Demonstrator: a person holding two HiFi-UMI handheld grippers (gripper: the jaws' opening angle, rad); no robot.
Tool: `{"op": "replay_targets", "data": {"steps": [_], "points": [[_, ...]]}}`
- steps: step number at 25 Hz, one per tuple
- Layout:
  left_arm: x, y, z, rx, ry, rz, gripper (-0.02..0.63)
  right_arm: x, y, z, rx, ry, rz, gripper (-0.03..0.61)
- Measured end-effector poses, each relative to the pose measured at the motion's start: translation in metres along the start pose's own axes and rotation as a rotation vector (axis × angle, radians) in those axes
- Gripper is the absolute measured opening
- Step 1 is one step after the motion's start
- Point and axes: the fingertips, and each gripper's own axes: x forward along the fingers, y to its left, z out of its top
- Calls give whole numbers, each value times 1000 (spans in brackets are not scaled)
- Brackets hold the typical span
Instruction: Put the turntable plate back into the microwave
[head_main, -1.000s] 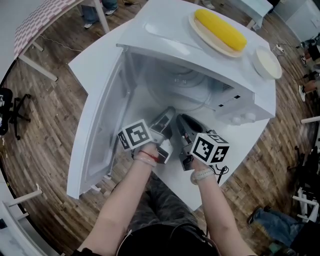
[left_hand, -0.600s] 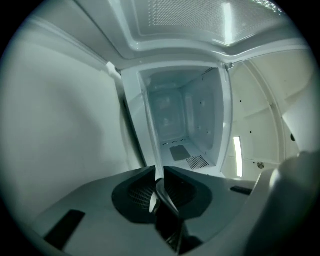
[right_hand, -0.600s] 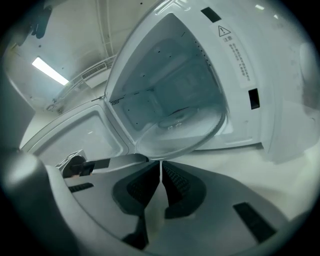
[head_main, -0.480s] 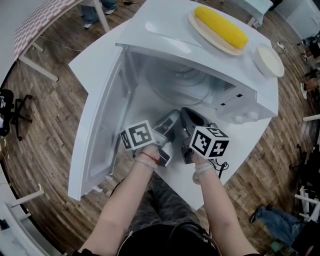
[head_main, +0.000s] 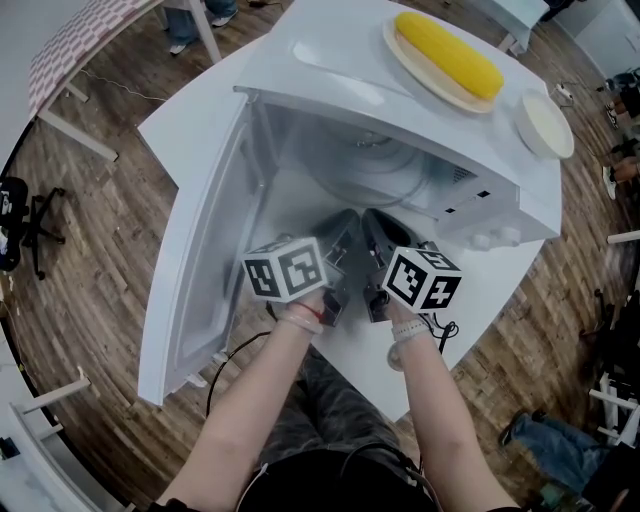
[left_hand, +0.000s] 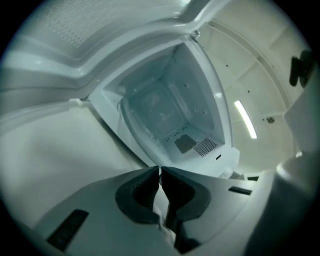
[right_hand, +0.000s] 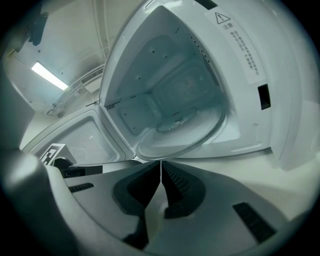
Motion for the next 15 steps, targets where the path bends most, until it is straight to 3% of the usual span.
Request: {"op": "replay_targets", "data": {"steps": [3, 10, 15], "points": [[4, -2, 2, 120, 7, 37, 25, 1, 0, 1, 0, -1, 0, 28], [10, 1, 8, 277, 5, 115, 17, 2, -2, 4, 12, -5, 2, 28], [11, 1, 7, 332, -8, 151, 15, 2, -3, 4, -22, -6, -9, 28]]}}
